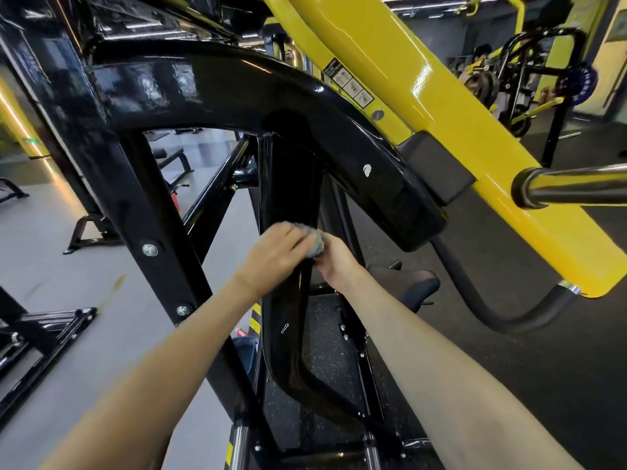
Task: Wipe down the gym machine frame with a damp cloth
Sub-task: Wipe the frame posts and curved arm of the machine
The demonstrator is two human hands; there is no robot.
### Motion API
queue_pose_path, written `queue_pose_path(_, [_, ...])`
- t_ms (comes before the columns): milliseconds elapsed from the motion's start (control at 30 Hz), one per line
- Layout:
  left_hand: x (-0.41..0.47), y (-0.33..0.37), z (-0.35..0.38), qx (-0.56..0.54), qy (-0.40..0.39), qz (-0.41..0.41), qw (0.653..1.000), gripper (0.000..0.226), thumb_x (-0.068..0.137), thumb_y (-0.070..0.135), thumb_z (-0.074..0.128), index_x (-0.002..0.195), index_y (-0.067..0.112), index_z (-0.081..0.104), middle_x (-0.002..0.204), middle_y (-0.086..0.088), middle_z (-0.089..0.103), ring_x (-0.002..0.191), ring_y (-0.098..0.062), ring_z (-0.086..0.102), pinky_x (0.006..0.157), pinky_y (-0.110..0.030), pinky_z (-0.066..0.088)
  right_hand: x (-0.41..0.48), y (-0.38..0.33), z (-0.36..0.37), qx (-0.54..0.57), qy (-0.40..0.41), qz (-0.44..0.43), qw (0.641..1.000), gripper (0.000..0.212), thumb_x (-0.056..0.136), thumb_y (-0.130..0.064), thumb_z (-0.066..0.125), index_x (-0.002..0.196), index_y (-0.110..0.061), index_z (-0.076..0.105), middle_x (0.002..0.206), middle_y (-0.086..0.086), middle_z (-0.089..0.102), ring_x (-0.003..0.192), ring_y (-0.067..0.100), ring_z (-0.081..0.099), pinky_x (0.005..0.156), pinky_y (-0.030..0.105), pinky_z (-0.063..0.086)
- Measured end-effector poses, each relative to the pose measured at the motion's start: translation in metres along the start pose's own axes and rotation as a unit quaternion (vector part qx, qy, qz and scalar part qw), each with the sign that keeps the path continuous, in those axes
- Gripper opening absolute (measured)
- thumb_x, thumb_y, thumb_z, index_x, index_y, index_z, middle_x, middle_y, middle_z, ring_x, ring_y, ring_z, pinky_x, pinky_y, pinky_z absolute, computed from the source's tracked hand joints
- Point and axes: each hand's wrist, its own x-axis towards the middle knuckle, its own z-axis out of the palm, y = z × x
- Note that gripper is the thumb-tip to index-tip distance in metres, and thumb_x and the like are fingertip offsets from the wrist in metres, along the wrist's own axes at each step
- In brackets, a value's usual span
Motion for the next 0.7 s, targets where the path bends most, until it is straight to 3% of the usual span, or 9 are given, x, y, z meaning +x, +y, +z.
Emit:
queue_pose_path(67, [0.033,-0.020,-0.012,-0.010,0.111,-0.117,0.987,0.028,0.089,-0.010,0.041,0.101,-0.004,0.066,0.089,-0.018,0.063,0.079,-0.029,0.045,0.071,-0.036,0.043,0.000,0.001,0.002,0.001,0.012,-0.003,1.000,0.031,0.104,-0.028,0.037,0.101,-0.017,0.066,0.095,0.002,0.070,0.090,0.015,0.064,0.078,0.027,0.049])
queue_pose_path(133, [0.028,-0.017,-0.006,-0.016,0.152,-0.152,0.976,0.030,0.090,-0.010,0.039,0.104,-0.003,0.065,0.096,-0.013,0.057,0.080,-0.028,0.043,0.072,-0.034,0.041,-0.001,0.002,0.001,-0.005,0.002,-0.005,1.000,0.032,0.104,-0.030,0.036,0.104,-0.018,0.065,0.099,0.002,0.069,0.093,0.015,0.063,0.079,0.027,0.048])
queue_pose_path(267, [-0.059,0.024,0.028,-0.016,-0.029,0.031,0.999,0.020,0.097,0.003,0.042,0.114,0.002,0.052,0.103,-0.012,0.051,0.083,-0.030,0.052,0.078,-0.041,0.049,-0.004,-0.003,-0.009,-0.014,-0.002,-0.002,1.000,0.031,0.103,-0.033,0.040,0.099,-0.016,0.065,0.092,0.002,0.069,0.084,0.015,0.064,0.075,0.026,0.049])
queue_pose_path(367, [-0.051,0.033,0.019,-0.071,0.018,-0.060,0.996,0.026,0.081,-0.005,0.048,0.106,0.005,0.051,0.097,-0.005,0.047,0.081,-0.022,0.047,0.072,-0.034,0.049,-0.005,-0.006,-0.006,-0.020,-0.008,-0.015,1.000,0.034,0.103,-0.037,0.039,0.103,-0.016,0.065,0.094,0.002,0.070,0.089,0.016,0.065,0.082,0.029,0.050])
queue_pose_path(433, [-0.006,0.031,-0.003,-0.138,0.149,-0.278,0.939,0.040,0.072,-0.014,0.050,0.107,0.004,0.056,0.100,-0.003,0.051,0.087,-0.019,0.048,0.076,-0.031,0.045,-0.004,-0.006,0.003,-0.026,0.001,-0.017,1.000,0.035,0.104,-0.039,0.036,0.102,-0.019,0.065,0.091,0.000,0.069,0.084,0.014,0.064,0.079,0.028,0.051])
queue_pose_path(500, [0.043,0.012,-0.026,-0.218,0.233,-0.479,0.818,0.047,0.077,-0.014,0.052,0.121,0.003,0.054,0.111,-0.001,0.053,0.103,-0.015,0.050,0.089,-0.026,0.043,-0.003,-0.005,0.012,-0.031,0.020,-0.023,0.999,0.035,0.103,-0.041,0.036,0.098,-0.023,0.066,0.081,-0.005,0.066,0.072,0.008,0.061,0.065,0.022,0.047])
queue_pose_path(567, [0.066,-0.009,-0.034,-0.252,0.274,-0.552,0.746,0.048,0.082,-0.010,0.048,0.128,0.005,0.047,0.119,0.001,0.050,0.112,-0.015,0.050,0.096,-0.020,0.040,-0.002,-0.004,0.017,-0.023,0.037,-0.023,0.999,0.034,0.103,-0.043,0.038,0.093,-0.024,0.065,0.067,-0.011,0.064,0.060,0.003,0.060,0.056,0.019,0.044])
queue_pose_path(633, [0.063,-0.012,-0.031,-0.232,0.274,-0.567,0.741,0.043,0.085,-0.008,0.046,0.127,0.004,0.050,0.116,-0.001,0.050,0.107,-0.013,0.050,0.094,-0.016,0.039,0.000,-0.001,0.017,-0.023,0.040,-0.027,0.999,0.036,0.103,-0.043,0.037,0.091,-0.024,0.065,0.063,-0.012,0.065,0.058,0.001,0.062,0.055,0.018,0.045])
queue_pose_path(700, [0.035,0.001,-0.021,-0.254,0.242,-0.624,0.698,0.033,0.090,-0.005,0.047,0.120,0.005,0.055,0.107,-0.001,0.054,0.098,-0.012,0.052,0.093,-0.026,0.045,0.001,0.000,0.015,-0.038,0.037,-0.034,0.998,0.038,0.102,-0.045,0.037,0.092,-0.024,0.067,0.075,-0.008,0.067,0.072,0.007,0.064,0.065,0.021,0.048])
